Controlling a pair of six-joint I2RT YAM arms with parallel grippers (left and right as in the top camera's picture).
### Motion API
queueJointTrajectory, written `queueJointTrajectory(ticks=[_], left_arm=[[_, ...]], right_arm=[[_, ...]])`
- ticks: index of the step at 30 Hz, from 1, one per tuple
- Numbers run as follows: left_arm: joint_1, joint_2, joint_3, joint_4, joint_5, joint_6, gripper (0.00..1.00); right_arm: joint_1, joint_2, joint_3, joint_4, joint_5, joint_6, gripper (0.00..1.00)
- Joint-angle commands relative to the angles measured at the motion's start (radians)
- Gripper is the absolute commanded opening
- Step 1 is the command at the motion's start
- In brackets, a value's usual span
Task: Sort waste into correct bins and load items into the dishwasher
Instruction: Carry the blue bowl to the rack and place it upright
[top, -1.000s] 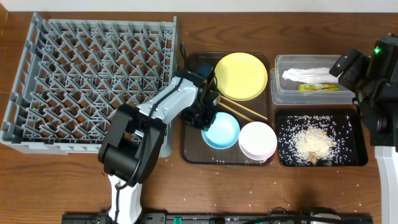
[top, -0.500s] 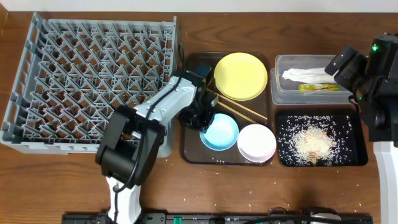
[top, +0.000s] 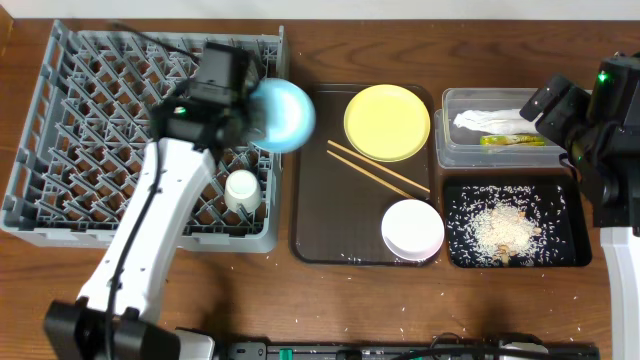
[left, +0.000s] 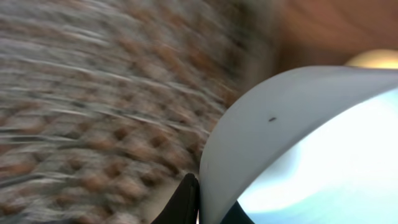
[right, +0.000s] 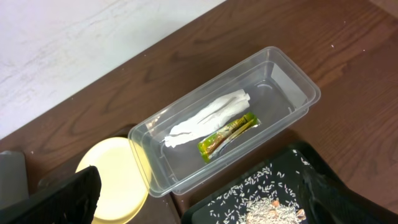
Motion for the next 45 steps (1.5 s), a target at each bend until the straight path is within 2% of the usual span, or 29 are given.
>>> queueJointTrajectory(ticks=[1,4,11,17,23,32,45], left_arm=[[0.005,0.006,0.003,0.031,-0.417,-0.096,0.07],[-0.006,0.026,-0.028,0.068,-0.573,-0.111,0.07],[-0.090,0.082,-0.115,0.080,-0.999,-0.261,0.07],[-0.169,0.178,-0.131,0.092,-1.137,-0.333,0.07],[-0.230,0.331,-0.131,0.094,-1.402,-0.393,0.07],[-0.258,0.433,-0.131,0.093,-1.415,-0.420,0.07],[-0.234,0.446,-0.131,0.094,-1.409,-0.456,0.07]], right_arm=[[-0.004,0.003,-0.006,-0.003,-0.002,0.011,0.99],[-0.004,0.003,-0.006,-0.003,-0.002,0.011,0.99],[-0.004,0.003,-0.006,-0.004,-0.002,0.011,0.99],[-0.004,0.003,-0.006,-0.004,-0.002,0.011,0.99],[-0.004,0.003,-0.006,-0.004,-0.002,0.011,0.99],[-0.004,0.003,-0.006,-0.003,-0.002,0.011,0.99],[-0.004,0.003,-0.006,-0.003,-0.002,0.011,0.99]])
